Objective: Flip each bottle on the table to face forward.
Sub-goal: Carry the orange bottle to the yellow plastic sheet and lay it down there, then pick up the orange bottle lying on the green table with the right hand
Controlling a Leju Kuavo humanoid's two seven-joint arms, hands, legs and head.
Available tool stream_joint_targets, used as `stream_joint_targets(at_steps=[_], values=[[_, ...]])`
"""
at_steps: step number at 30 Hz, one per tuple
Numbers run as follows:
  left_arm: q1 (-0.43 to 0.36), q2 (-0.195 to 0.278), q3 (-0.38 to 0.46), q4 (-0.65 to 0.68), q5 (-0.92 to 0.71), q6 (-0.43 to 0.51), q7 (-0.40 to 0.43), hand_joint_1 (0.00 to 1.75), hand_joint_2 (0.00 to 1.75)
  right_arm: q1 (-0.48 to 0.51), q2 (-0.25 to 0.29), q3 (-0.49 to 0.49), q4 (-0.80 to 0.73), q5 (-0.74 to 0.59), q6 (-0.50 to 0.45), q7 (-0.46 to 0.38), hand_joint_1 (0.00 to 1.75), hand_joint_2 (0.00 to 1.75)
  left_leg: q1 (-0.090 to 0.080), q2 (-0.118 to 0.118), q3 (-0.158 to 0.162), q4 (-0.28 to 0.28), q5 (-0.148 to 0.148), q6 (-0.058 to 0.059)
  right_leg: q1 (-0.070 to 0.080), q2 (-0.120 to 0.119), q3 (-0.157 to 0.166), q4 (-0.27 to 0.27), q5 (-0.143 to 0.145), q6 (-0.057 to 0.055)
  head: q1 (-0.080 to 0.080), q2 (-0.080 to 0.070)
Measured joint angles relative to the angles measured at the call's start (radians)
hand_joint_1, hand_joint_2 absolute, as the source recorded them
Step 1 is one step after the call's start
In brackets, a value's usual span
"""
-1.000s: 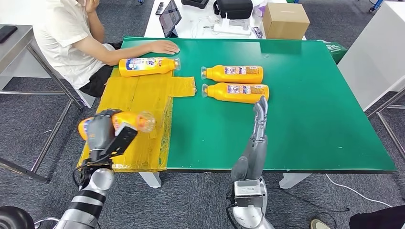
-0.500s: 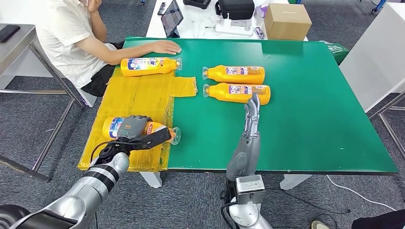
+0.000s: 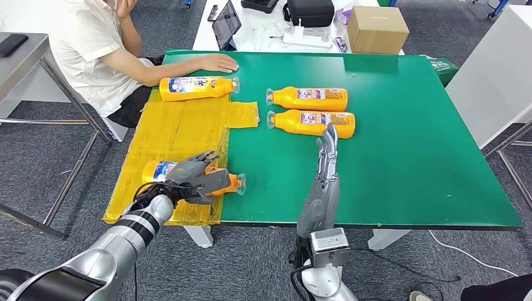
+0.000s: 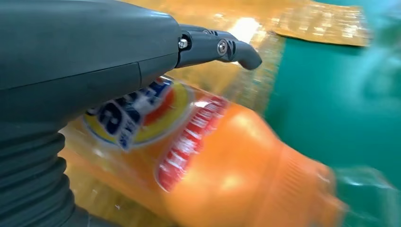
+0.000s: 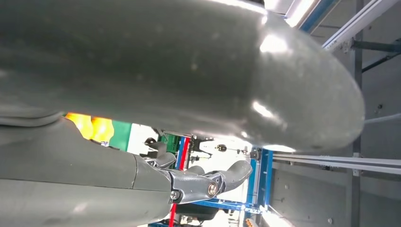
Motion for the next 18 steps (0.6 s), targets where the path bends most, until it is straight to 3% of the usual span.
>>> stream_joint_targets(at_steps=[8, 18], values=[[0.029, -0.017, -0.006, -0.043, 0.115, -0.042, -0.117, 0.00, 0.00, 0.000, -0.007, 0.001, 0.014, 0.008, -0.027, 0.000, 0.00, 0.00, 0.000, 0.000, 0.000, 0.000, 0.000, 0.000, 0.000, 0.000, 0.001, 0.000, 0.000, 0.000, 0.000, 0.000], [0.055, -0.026, -0.006, -0.081, 0.128, -0.041, -0.128, 0.00, 0.00, 0.000, -0.010, 0.001, 0.021, 0.008, -0.033, 0.000, 0.00, 0.00, 0.000, 0.000, -0.001, 0.000, 0.000, 0.000, 0.000, 0.000, -0.001, 0.000, 0.000, 0.000, 0.000, 0.000]])
